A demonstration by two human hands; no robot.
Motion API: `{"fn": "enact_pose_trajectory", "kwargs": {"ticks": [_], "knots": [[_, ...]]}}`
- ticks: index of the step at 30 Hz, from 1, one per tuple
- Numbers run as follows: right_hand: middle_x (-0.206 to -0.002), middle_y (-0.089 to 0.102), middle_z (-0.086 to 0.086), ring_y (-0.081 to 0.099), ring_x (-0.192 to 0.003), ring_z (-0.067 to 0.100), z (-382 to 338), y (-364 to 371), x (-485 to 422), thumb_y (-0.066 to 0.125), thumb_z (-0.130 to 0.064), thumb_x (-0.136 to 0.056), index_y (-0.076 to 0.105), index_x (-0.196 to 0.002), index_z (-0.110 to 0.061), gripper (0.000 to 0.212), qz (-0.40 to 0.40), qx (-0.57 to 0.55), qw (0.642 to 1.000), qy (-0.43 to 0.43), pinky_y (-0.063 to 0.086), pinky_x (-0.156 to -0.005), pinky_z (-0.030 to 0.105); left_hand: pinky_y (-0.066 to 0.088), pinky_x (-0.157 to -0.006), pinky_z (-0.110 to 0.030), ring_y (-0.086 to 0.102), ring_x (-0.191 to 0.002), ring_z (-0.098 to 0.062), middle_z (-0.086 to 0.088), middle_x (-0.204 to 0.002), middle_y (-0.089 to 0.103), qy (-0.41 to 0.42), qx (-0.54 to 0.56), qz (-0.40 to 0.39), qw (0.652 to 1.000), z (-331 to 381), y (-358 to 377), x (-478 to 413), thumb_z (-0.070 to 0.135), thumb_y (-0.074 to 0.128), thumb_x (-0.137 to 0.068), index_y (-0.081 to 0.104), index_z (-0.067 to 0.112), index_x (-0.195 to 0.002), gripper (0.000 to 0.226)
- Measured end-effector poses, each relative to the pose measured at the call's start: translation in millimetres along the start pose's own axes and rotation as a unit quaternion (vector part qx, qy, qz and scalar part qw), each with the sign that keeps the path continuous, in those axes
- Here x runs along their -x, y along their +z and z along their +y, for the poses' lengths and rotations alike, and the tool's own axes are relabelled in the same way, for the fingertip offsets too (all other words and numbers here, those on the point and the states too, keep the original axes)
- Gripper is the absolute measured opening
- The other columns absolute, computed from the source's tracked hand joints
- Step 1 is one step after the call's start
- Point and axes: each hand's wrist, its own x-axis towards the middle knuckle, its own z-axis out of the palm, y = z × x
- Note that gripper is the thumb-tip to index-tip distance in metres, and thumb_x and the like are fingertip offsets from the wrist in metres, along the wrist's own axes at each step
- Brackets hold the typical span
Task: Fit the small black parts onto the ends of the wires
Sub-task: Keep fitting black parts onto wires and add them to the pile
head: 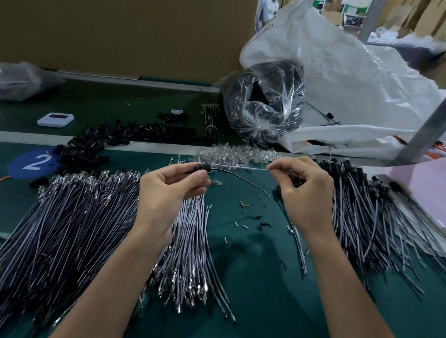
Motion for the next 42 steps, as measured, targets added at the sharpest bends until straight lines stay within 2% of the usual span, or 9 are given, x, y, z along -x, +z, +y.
{"fn": "enact_pose_trajectory", "kwargs": {"ticks": [8, 20, 23, 29, 33, 35, 38, 40, 42], "knots": [[-0.083, 0.062, -0.018, 0.062, -0.083, 0.023, -1, 1, 0, 0.074, -0.002, -0.082, 0.075, -0.083, -0.019, 0.017, 0.004, 0.007, 1.000, -0.001, 0.053, -0.077, 0.038, 0.058, -0.065, -0.021, 0.074, -0.073, -0.020, -0.011, -0.078, 0.076, 0.006, -0.006, 0.001, 1.000, 3, 0, 2, 0.004, 0.076, -0.073, 0.074, 0.005, -0.091, 0.019], [-0.084, 0.064, -0.018, 0.063, -0.085, 0.019, -2, 1, 0, 0.074, -0.002, -0.082, 0.074, -0.083, -0.022, 0.020, -0.001, 0.010, 1.000, 0.014, 0.052, -0.075, 0.025, 0.058, -0.066, -0.021, 0.074, -0.074, -0.020, -0.011, -0.078, 0.076, 0.012, -0.010, 0.000, 1.000, 3, 0, 4, 0.003, 0.076, -0.074, 0.074, 0.006, -0.091, 0.018], [-0.085, 0.065, -0.017, 0.063, -0.084, 0.019, -3, 2, 0, 0.074, -0.003, -0.082, 0.074, -0.083, -0.022, 0.020, -0.002, 0.008, 1.000, 0.022, 0.052, -0.075, 0.027, 0.058, -0.066, -0.021, 0.074, -0.074, -0.020, -0.011, -0.078, 0.076, 0.015, -0.013, -0.002, 1.000, 3, 0, 4, 0.003, 0.076, -0.074, 0.074, 0.007, -0.091, 0.018], [-0.086, 0.069, -0.007, 0.063, -0.080, 0.014, -4, 4, 2, 0.074, -0.004, -0.083, 0.074, -0.084, -0.023, 0.019, -0.009, -0.013, 0.999, 0.036, 0.051, -0.071, 0.022, 0.059, -0.066, -0.022, 0.075, -0.072, -0.020, -0.012, -0.078, 0.076, 0.014, -0.018, -0.023, 0.999, 2, 3, 5, 0.010, 0.077, -0.067, 0.074, 0.006, -0.091, 0.025], [-0.083, 0.068, -0.010, 0.060, -0.072, 0.011, -7, 7, 4, 0.073, -0.005, -0.083, 0.072, -0.082, -0.026, 0.021, -0.016, -0.019, 0.999, 0.047, 0.049, -0.068, 0.026, 0.059, -0.065, -0.023, 0.074, -0.072, -0.020, -0.012, -0.078, 0.076, 0.012, -0.016, -0.029, 0.999, 2, 4, 5, 0.013, 0.078, -0.063, 0.073, 0.006, -0.092, 0.030], [-0.081, 0.069, -0.011, 0.062, -0.077, 0.014, -9, 8, 5, 0.074, -0.010, -0.084, 0.073, -0.082, -0.027, 0.017, -0.030, -0.008, 0.998, 0.054, 0.052, -0.076, 0.036, 0.059, -0.065, -0.023, 0.074, -0.072, -0.020, -0.013, -0.077, 0.076, 0.011, -0.013, -0.029, 0.999, 1, 4, 5, 0.013, 0.078, -0.063, 0.074, 0.005, -0.091, 0.029], [-0.083, 0.067, -0.021, 0.060, -0.090, 0.012, -10, 10, 8, 0.074, -0.024, -0.085, 0.074, -0.086, -0.032, 0.008, -0.050, 0.078, 0.995, 0.042, 0.035, -0.100, 0.044, 0.059, -0.065, -0.023, 0.075, -0.073, -0.021, -0.012, -0.078, 0.076, 0.010, -0.021, -0.036, 0.999, 1, 4, 5, 0.011, 0.078, -0.066, 0.074, 0.006, -0.091, 0.026], [-0.086, 0.067, -0.023, 0.055, -0.098, 0.004, -11, 13, 11, 0.072, -0.031, -0.086, 0.072, -0.089, -0.037, 0.007, -0.061, 0.147, 0.987, 0.024, 0.020, -0.099, 0.035, 0.059, -0.064, -0.022, 0.075, -0.073, -0.021, -0.012, -0.078, 0.076, 0.009, -0.030, -0.039, 0.999, 0, 5, 5, 0.006, 0.077, -0.070, 0.074, 0.006, -0.090, 0.021], [-0.088, 0.068, -0.022, 0.051, -0.100, 0.001, -11, 15, 12, 0.071, -0.033, -0.087, 0.073, -0.090, -0.038, 0.006, -0.077, 0.175, 0.981, 0.017, 0.015, -0.100, 0.037, 0.059, -0.064, -0.022, 0.075, -0.073, -0.020, -0.012, -0.078, 0.076, 0.010, -0.034, -0.039, 0.999, 0, 5, 5, 0.005, 0.077, -0.071, 0.074, 0.006, -0.090, 0.019]]}}
